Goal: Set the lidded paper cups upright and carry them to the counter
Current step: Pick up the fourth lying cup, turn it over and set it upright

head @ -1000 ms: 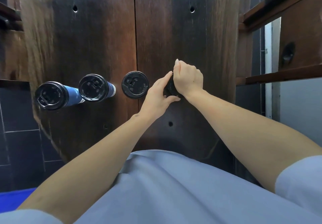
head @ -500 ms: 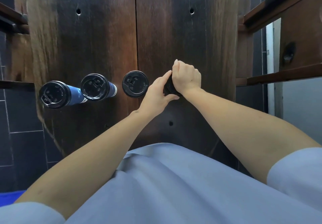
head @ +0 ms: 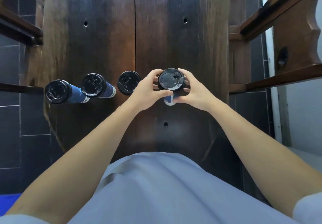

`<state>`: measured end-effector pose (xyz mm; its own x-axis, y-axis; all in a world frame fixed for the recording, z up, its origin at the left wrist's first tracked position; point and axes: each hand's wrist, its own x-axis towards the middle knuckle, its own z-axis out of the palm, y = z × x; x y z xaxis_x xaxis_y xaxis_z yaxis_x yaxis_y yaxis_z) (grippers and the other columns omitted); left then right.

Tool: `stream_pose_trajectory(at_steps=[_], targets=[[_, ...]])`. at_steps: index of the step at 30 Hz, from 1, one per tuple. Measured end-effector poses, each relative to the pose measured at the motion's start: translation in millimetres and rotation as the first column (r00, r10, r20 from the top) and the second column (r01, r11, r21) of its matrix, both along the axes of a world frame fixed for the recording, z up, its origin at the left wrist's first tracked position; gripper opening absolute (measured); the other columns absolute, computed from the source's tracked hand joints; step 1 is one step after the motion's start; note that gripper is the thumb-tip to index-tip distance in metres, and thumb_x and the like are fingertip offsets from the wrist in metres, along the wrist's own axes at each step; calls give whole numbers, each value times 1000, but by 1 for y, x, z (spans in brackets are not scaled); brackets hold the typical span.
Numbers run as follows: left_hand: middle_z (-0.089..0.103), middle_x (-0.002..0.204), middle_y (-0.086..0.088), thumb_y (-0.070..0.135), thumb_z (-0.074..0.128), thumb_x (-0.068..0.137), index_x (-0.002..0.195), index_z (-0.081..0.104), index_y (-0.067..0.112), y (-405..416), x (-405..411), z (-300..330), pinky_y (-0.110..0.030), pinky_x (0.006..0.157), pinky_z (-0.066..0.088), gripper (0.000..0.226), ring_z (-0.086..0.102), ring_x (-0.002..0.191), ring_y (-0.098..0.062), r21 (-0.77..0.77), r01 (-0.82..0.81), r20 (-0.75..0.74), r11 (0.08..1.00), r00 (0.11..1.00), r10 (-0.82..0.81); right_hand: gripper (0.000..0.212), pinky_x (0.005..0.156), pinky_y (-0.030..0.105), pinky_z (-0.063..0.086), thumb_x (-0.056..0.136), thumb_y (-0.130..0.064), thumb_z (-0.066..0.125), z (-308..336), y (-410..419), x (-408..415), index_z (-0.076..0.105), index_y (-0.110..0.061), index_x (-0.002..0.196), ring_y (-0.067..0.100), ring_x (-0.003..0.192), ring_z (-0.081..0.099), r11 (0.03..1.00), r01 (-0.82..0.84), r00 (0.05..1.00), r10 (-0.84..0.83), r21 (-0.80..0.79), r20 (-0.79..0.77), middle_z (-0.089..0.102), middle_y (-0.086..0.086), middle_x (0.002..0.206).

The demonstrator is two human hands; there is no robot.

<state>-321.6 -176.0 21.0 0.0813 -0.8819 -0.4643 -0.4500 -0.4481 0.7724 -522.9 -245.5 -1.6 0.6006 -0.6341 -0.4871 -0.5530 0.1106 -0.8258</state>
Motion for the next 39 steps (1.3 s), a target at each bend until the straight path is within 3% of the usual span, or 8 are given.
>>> stream_pose_trajectory(at_steps=[5,12,15,17,22,29,35,39], targets=[[61,122,9,37,85,84,138,48,25,15,-3,26,-17,78,55,67,67,101,-13,9,-81,0,997,997,81,92,89,8,46,74,-11,89,17,7,3,37,-27,148,-2,117,55,999,-17,997,20,-44,73,54,-19,131],[53,130,10,31,84,86,134,46,30,47,-5,51,-24,82,63,62,65,117,-17,14,-161,-108,987,981,162,82,84,9,48,73,-15,90,43,39,10,40,-24,138,4,112,57,995,-8,998,15,-103,66,57,-12,127],[39,156,5,24,83,87,147,50,33,60,11,61,-41,111,51,69,46,141,-17,-133,108,10,985,994,-107,74,87,19,55,71,-24,91,56,51,11,46,-27,130,10,111,62,990,-92,996,91,-108,-12,62,-10,120],[30,163,10,19,80,89,149,51,38,63,22,70,-48,116,46,70,37,149,-19,-131,338,61,932,941,-333,71,84,21,58,72,-30,90,66,63,12,48,-31,128,11,105,65,986,-128,990,121,-103,-73,62,-13,114],[39,154,15,17,83,87,147,50,44,66,40,97,-25,108,50,73,46,139,-12,-50,582,33,812,813,-581,53,78,18,55,75,-42,84,99,87,16,52,-37,117,11,97,68,981,-148,983,132,-126,-128,64,-17,106],[66,127,9,5,84,81,130,64,38,77,49,111,-43,99,60,62,65,118,-14,-151,228,-294,962,919,-264,60,86,20,57,69,-54,76,142,78,4,54,-45,125,0,106,64,986,-38,999,33,-161,-38,65,-20,116],[71,125,5,17,81,76,132,66,39,84,45,118,-61,94,58,62,64,121,-34,-194,-147,-489,970,871,34,61,90,27,60,74,-48,83,164,60,-32,55,-52,128,4,123,57,975,80,992,-58,-206,110,60,-29,122],[71,124,3,26,84,73,135,64,36,82,45,132,-53,92,61,66,66,122,-33,-217,-253,-567,943,819,89,62,88,29,61,79,-33,81,172,54,-43,55,-39,135,10,126,57,967,152,965,-101,-203,242,66,-23,121]])
